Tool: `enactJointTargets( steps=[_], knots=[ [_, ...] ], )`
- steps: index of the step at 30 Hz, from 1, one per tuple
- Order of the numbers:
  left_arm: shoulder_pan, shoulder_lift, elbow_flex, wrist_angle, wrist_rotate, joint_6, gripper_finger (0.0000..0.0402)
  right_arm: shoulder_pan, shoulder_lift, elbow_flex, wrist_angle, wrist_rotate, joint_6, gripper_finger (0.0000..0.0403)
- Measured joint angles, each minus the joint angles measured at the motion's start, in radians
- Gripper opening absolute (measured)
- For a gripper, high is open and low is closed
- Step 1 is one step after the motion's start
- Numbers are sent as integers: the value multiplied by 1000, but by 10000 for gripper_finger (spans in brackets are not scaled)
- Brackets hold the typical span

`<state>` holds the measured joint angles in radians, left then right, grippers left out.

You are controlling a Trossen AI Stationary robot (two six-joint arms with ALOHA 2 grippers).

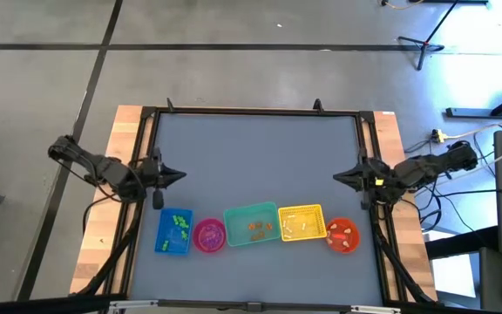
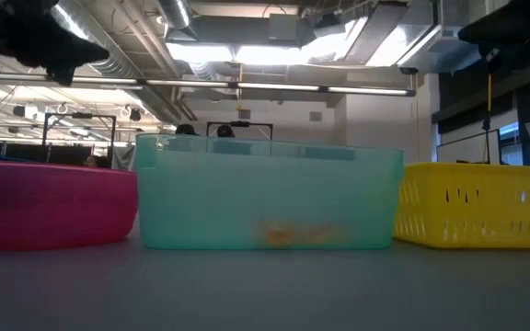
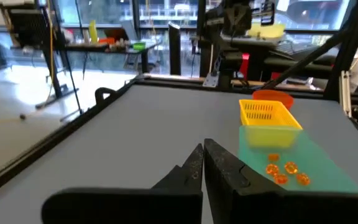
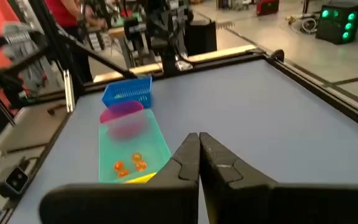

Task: Sort Halloween decoration
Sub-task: Return to Home Position

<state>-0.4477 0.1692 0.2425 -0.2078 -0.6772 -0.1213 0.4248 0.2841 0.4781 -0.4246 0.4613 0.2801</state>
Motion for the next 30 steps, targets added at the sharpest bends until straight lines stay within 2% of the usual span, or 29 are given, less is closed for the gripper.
enactJointTargets(
  steps=[8,15,21,24,30],
  knots=[
    [14,-170,-104,51,1,118,0,0,-98,-127,195,-7,-135,3],
    [86,-167,-110,55,29,158,0,0,-101,-184,267,-44,-174,3],
    [174,-167,-110,118,115,264,0,0,-101,-221,348,-62,-188,3],
    [223,-167,-110,121,134,267,0,0,-101,-249,378,-71,-184,3],
    [304,-167,-110,98,240,265,0,0,-101,-264,378,-105,-183,3]
  ],
)
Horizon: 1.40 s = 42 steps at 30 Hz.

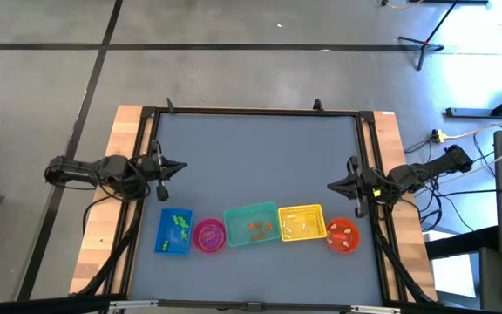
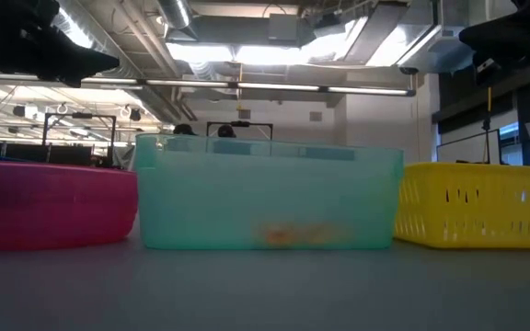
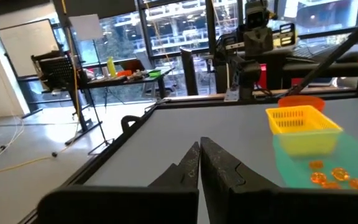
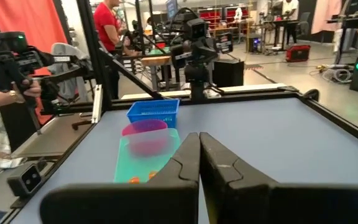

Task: Sort Halloween decoration
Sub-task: Return to Home Position

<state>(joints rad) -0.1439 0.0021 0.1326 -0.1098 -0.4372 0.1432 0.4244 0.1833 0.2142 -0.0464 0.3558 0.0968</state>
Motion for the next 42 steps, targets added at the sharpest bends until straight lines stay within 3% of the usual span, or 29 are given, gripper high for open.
enactJointTargets(
  steps=[14,22,25,36,42],
  knots=[
    [160,0,0,-23,115,-23,0,0,2,0,0,-62,4,3],
    [193,0,0,-28,137,-88,0,-9,31,-10,71,-12,-85,3],
    [193,0,0,-28,146,-97,0,-58,44,-44,108,-86,-111,3],
    [193,0,0,-40,128,-108,0,-304,41,-59,-8,-315,-28,3],
    [193,0,0,-99,124,-113,0,-373,41,-59,-80,-376,-52,3]
  ],
)
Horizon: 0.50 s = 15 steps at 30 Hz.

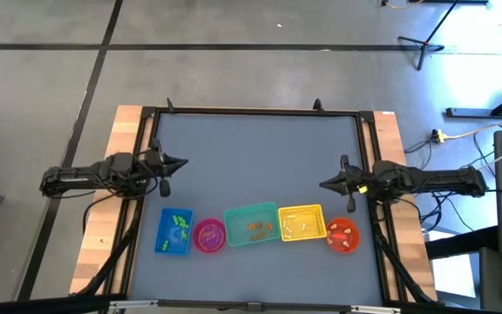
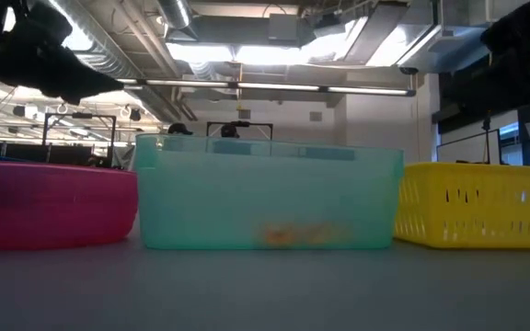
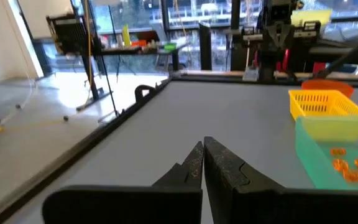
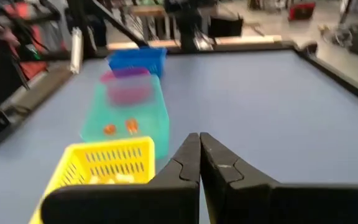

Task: Sort Halloween decoration
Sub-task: Return to Home Position

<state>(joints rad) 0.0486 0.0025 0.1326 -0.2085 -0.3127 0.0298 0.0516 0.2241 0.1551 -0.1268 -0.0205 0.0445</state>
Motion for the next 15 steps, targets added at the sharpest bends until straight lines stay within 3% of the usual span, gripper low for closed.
enactJointTargets(
  steps=[15],
  knots=[
    [0,0,0,-128,7,-49,0,-20,0,0,-147,-7,2,3]
  ],
)
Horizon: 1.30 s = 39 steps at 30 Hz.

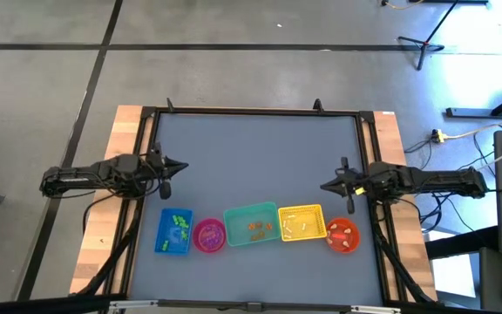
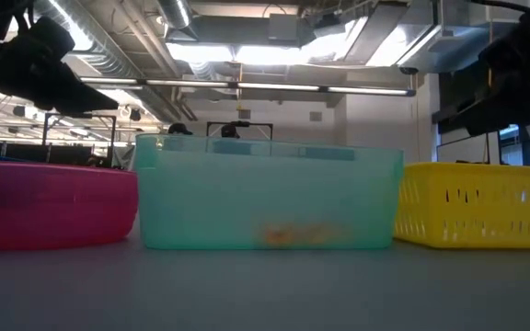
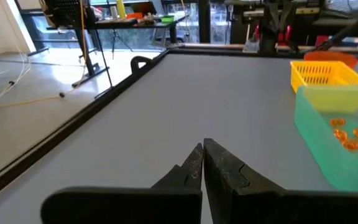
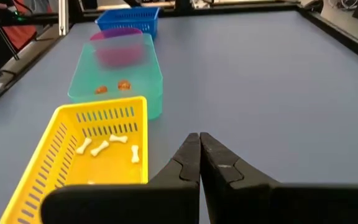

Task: Sort Halloween decoration
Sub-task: Return to Home Position

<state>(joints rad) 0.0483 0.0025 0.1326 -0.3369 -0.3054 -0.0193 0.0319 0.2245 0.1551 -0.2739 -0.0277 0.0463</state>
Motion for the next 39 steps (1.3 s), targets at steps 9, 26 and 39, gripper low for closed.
enactJointTargets(
  steps=[9,26,39],
  knots=[
    [0,0,0,-37,0,-30,0,0,0,0,-88,0,3,3],
    [0,0,0,-41,0,-23,0,0,0,0,-92,72,-25,3],
    [0,0,0,-41,0,-23,0,0,0,0,-81,72,-26,3]
  ],
)
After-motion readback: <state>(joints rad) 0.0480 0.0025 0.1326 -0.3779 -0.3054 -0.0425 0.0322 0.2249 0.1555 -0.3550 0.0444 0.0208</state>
